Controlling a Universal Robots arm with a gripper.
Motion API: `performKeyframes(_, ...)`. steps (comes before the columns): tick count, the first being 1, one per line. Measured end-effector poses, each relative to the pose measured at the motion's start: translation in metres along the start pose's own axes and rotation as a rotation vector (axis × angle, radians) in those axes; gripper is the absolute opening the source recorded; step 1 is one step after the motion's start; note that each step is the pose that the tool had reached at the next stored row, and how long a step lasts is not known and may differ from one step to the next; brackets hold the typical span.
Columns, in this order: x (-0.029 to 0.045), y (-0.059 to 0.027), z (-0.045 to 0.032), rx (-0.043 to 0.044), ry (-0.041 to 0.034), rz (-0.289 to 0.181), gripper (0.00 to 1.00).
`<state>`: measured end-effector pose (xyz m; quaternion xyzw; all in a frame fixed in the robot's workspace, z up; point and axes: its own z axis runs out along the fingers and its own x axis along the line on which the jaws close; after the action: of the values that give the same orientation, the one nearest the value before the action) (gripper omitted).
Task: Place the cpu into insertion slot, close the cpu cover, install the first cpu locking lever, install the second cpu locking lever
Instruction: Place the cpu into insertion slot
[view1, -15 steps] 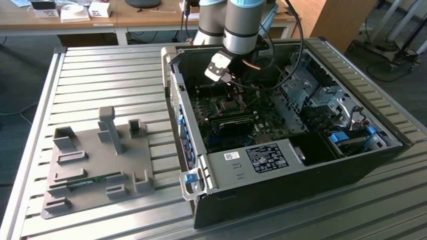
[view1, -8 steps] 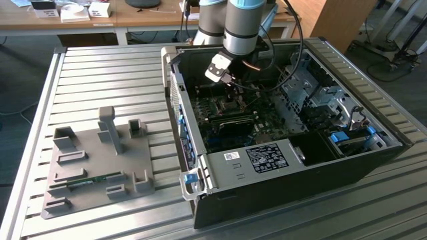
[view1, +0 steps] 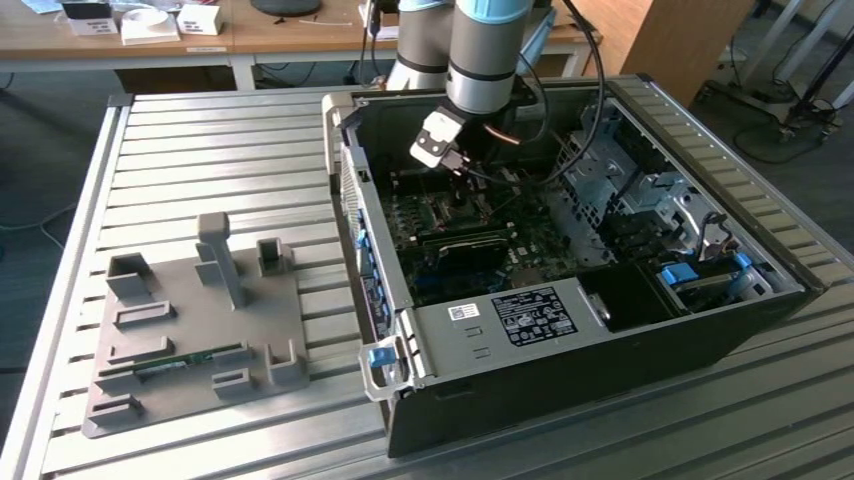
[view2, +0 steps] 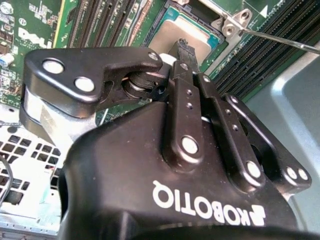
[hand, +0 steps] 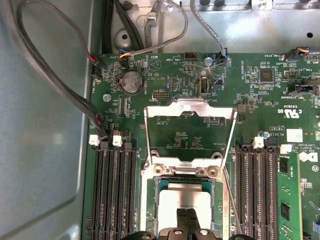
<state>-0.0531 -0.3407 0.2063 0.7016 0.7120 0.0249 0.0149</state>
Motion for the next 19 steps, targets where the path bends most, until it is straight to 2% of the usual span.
performKeyframes(10, 0.0, 0.0007, 0.0015, -0.0001, 0.0001, 0.0, 0.11)
performKeyframes(19, -0.0001, 0.0004, 0.0065, 0.0003, -0.0005, 0.0, 0.11)
